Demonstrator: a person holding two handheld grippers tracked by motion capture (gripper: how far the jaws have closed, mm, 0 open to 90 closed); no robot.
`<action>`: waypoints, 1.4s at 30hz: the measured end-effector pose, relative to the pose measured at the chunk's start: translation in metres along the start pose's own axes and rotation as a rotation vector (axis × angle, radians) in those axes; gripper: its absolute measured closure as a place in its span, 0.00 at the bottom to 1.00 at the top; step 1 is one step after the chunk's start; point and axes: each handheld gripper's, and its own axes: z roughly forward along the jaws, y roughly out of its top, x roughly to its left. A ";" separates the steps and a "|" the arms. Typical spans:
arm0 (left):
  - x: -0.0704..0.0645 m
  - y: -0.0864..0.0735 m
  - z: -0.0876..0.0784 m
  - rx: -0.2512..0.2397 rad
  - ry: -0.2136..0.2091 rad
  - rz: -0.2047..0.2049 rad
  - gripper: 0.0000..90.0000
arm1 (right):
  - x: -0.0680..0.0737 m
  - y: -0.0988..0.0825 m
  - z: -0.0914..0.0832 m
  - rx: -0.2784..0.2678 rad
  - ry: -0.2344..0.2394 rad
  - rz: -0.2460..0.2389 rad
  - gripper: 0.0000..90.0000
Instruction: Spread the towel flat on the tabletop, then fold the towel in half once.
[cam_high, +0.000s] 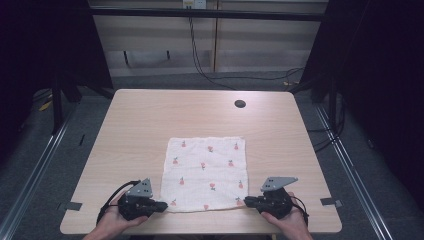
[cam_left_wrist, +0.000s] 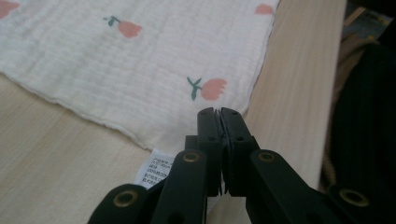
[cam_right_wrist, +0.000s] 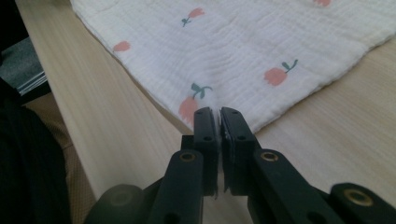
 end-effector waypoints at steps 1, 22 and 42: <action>-0.002 0.000 -0.002 0.004 -0.010 0.004 0.98 | 0.002 -0.001 -0.002 0.004 0.008 -0.004 0.96; -0.018 -0.001 -0.013 -0.051 -0.119 -0.047 0.76 | 0.024 -0.020 -0.024 -0.011 0.053 -0.005 0.72; 0.062 0.031 -0.023 -0.152 0.100 -0.199 0.67 | -0.038 0.032 -0.012 -0.082 -0.063 0.038 0.75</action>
